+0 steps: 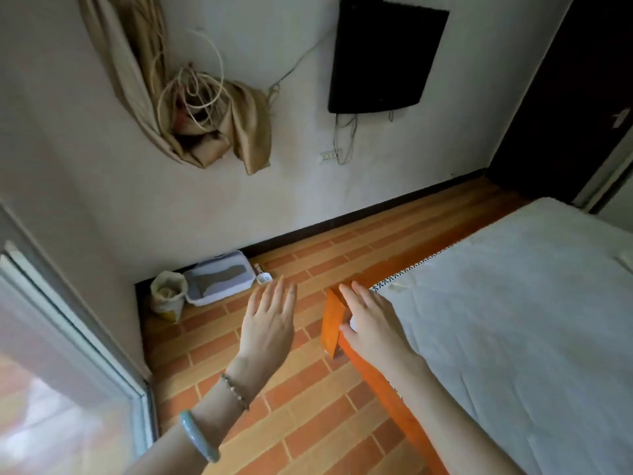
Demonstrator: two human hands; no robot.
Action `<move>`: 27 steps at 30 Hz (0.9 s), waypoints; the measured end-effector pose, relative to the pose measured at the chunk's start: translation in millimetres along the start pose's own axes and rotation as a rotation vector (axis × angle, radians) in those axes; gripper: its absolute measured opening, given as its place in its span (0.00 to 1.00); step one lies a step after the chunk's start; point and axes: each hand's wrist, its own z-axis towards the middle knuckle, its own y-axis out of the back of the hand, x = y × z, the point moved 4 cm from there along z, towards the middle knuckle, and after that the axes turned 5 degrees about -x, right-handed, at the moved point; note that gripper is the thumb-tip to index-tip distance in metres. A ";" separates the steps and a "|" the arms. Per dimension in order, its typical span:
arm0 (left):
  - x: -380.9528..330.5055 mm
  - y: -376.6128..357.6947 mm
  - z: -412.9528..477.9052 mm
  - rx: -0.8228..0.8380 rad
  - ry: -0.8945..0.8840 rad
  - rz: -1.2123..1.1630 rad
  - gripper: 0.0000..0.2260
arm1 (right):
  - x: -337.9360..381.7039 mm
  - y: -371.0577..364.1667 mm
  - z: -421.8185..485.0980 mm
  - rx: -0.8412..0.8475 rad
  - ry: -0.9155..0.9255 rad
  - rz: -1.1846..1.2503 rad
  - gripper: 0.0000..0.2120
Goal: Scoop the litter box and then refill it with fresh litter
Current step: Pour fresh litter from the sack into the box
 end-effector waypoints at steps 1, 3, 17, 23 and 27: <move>4.0 -3.3 9.8 -0.003 0.040 0.018 0.35 | -3.1 -1.8 15.8 0.009 0.040 0.007 0.31; 12.1 -10.6 24.8 0.001 0.097 0.035 0.35 | -8.7 -9.6 45.3 0.020 0.094 0.025 0.31; 121.5 -99.5 95.4 0.090 0.354 0.064 0.32 | 25.3 -95.1 232.4 0.134 0.353 0.118 0.32; 200.5 -144.9 160.8 0.071 0.454 0.027 0.30 | 57.4 -132.4 344.6 0.161 0.399 0.127 0.32; 254.4 -171.5 200.8 0.074 0.453 0.052 0.30 | 78.6 -151.2 409.5 0.176 0.436 0.169 0.31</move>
